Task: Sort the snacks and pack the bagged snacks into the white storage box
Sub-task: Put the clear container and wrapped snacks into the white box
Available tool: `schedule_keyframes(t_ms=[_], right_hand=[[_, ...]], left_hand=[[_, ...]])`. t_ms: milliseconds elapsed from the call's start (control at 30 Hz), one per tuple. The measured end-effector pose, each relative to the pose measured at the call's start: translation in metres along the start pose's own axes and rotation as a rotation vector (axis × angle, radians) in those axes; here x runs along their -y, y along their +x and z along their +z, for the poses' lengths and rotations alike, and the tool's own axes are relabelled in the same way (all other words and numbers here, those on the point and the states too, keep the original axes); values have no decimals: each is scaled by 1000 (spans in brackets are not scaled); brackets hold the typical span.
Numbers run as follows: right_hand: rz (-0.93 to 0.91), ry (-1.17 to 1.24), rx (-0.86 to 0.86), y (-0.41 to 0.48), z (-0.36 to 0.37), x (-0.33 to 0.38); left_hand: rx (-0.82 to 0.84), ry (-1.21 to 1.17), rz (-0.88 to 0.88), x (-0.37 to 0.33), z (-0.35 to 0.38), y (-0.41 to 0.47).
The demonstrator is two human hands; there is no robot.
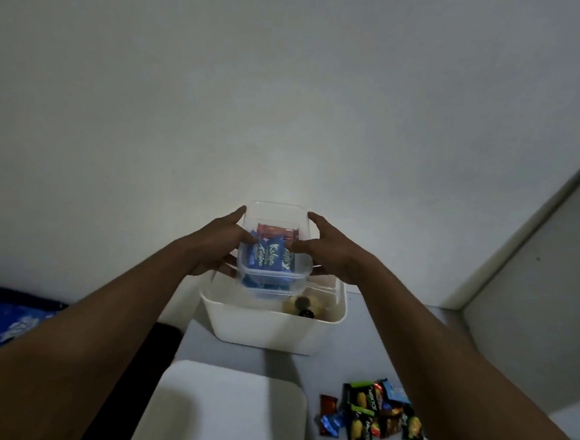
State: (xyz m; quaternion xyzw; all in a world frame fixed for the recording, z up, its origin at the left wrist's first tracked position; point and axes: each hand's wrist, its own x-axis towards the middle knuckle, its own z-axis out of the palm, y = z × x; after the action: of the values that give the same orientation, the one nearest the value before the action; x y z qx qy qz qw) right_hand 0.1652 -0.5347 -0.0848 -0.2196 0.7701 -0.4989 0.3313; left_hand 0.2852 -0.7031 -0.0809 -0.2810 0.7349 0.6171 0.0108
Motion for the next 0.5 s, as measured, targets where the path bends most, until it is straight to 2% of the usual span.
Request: schedule_keyframes(t_ms=[300, 500], right_hand=[[118, 71, -13, 77, 52, -19], [117, 25, -1, 97, 64, -43]], left_hand=[[42, 32, -134, 42, -42, 75], [75, 22, -174, 67, -38, 102]])
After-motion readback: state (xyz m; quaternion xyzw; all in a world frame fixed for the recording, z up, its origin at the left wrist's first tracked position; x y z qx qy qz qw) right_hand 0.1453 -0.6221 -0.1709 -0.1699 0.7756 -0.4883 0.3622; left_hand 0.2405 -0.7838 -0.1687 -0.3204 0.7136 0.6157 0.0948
